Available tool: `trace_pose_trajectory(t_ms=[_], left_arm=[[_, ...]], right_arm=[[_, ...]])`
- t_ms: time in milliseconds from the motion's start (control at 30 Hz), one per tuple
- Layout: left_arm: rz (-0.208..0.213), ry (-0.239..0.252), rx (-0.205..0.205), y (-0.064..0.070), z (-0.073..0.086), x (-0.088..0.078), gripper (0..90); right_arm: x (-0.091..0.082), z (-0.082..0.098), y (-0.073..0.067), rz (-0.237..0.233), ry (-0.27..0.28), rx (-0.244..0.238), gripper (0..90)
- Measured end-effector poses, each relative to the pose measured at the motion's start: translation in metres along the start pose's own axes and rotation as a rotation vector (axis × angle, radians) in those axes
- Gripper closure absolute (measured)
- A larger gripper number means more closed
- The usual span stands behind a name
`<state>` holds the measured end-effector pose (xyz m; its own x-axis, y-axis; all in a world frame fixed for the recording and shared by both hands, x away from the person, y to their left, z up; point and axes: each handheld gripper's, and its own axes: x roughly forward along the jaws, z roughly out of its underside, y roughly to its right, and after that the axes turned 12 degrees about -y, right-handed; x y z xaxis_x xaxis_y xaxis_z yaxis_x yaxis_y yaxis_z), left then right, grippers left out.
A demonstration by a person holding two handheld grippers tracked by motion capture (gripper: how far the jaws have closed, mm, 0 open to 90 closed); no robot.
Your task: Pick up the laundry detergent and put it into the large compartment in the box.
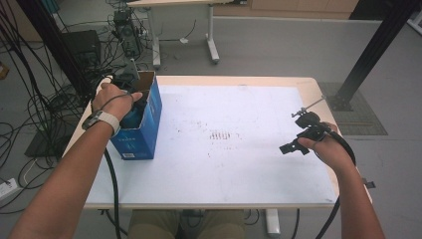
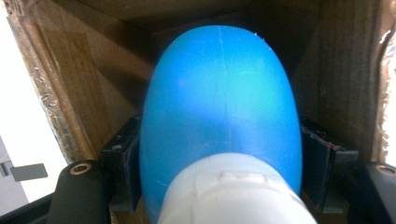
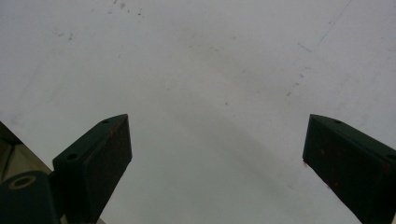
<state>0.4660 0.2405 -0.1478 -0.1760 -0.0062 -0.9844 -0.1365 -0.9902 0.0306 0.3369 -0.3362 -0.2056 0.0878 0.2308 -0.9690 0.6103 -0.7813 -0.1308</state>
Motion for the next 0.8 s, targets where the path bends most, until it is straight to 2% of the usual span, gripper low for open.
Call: trace_pose_trajectory(t_ms=[233,400,500,633,800], left_arm=[[0.010,0.006,0.010,-0.003,0.002,-0.007,28.1],[0.007,0.022,0.023,-0.003,0.006,-0.009,27.8],[0.017,0.048,0.032,-0.006,0.012,-0.011,27.4],[0.024,0.045,0.043,-0.008,0.012,-0.012,26.6],[0.003,0.058,0.051,-0.003,0.016,-0.013,23.1]], right_arm=[[-0.002,-0.001,-0.001,0.003,-0.001,-0.003,8.0],[-0.002,-0.001,-0.002,0.004,0.003,-0.007,8.0],[-0.003,-0.001,-0.002,0.006,0.002,-0.003,8.1],[-0.005,0.000,-0.003,0.010,0.005,-0.005,8.1],[-0.005,-0.002,-0.004,0.012,0.004,-0.008,8.0]])
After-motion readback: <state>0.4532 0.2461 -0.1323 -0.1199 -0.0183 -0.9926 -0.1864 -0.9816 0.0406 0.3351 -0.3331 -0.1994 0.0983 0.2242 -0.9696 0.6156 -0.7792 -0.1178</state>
